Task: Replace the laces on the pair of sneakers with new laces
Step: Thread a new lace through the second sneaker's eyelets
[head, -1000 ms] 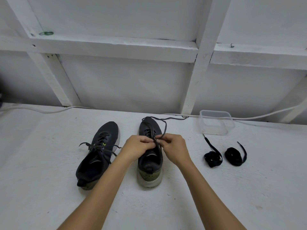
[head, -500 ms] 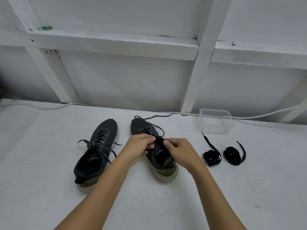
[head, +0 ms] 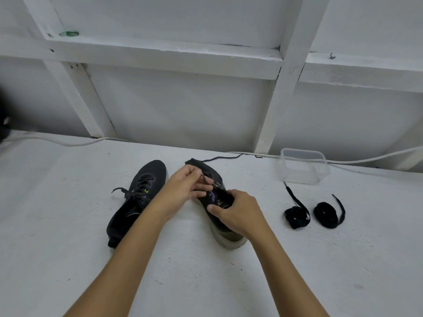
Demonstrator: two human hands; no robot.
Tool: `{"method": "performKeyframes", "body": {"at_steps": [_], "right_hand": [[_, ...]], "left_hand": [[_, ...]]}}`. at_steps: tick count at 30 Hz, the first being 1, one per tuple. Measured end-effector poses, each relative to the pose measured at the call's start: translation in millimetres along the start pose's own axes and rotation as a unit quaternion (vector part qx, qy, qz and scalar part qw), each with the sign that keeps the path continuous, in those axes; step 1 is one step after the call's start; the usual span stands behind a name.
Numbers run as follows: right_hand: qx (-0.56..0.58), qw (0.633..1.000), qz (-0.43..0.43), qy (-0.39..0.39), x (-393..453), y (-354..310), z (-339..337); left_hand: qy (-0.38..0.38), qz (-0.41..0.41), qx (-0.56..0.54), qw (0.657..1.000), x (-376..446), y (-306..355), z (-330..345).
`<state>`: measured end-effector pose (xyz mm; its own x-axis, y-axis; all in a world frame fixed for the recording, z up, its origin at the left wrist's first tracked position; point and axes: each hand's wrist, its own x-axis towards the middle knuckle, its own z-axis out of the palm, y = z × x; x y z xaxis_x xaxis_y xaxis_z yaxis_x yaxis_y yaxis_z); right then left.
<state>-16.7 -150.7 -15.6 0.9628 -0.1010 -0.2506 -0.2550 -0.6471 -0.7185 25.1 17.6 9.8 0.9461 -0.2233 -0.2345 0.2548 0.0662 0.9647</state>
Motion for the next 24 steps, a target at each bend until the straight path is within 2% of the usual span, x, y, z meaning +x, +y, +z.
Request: {"method": "performKeyframes", "body": {"at_steps": [3, 5, 6, 7, 8, 9, 10, 13, 15, 17, 18, 19, 21, 22, 24], "right_hand": [[0.003, 1.0, 0.013, 0.005, 0.6, 0.6, 0.6], [0.014, 1.0, 0.01, 0.007, -0.6, 1.3, 1.1], [0.018, 1.0, 0.008, 0.008, -1.3, 0.9, 1.4], [0.02, 1.0, 0.006, 0.01, -1.6, 0.6, 1.5], [0.019, 1.0, 0.005, 0.012, -1.2, 0.3, 1.4], [0.017, 1.0, 0.004, 0.014, -0.8, 0.2, 1.2], [0.016, 1.0, 0.002, 0.015, -0.9, -0.1, 0.7], [0.023, 1.0, 0.003, 0.012, -1.3, -0.1, 0.5], [0.025, 1.0, 0.003, 0.012, -1.6, 0.4, 0.4], [0.026, 1.0, 0.004, 0.014, -1.5, 0.9, 0.6], [0.026, 1.0, 0.004, 0.013, -1.8, 1.0, 0.5], [0.026, 1.0, 0.005, 0.011, -2.4, 1.2, 0.5], [0.031, 0.999, 0.004, 0.011, -3.3, 1.8, 0.2], [0.033, 0.999, 0.002, 0.011, -3.8, 2.3, 0.0], [0.037, 0.999, -0.003, 0.013, -5.4, 2.2, 0.4]], "left_hand": [[0.011, 0.03, -0.168, 0.985, -0.7, 17.5, -8.7], [0.028, 0.038, -0.207, 0.977, -3.1, 23.6, -12.4], [0.048, 0.041, -0.134, 0.989, -3.0, 22.4, -13.7], [0.067, 0.044, 0.014, 0.997, -2.2, 18.0, -15.1], [0.081, 0.045, 0.193, 0.977, -1.7, 12.7, -16.2], [0.078, 0.048, 0.335, 0.938, -0.8, 7.3, -17.2], [0.06, 0.047, 0.42, 0.904, -0.4, 3.9, -16.8], [0.007, 0.018, 0.515, 0.857, -1.2, 2.4, -13.6], [-0.004, 0.004, 0.517, 0.856, -0.9, 5.1, -14.9], [-0.018, -0.004, 0.485, 0.874, -0.6, 7.6, -17.1], [-0.034, -0.011, 0.44, 0.897, -0.6, 9.0, -17.1], [-0.051, -0.018, 0.363, 0.93, -1.8, 10.7, -16.5], [-0.077, -0.013, 0.134, 0.988, -5.7, 16.5, -14.2], [-0.086, -0.007, -0.002, 0.996, -7.7, 21.2, -13.3], [-0.086, -0.005, -0.207, 0.975, -11.4, 31.1, -12.3]]}}
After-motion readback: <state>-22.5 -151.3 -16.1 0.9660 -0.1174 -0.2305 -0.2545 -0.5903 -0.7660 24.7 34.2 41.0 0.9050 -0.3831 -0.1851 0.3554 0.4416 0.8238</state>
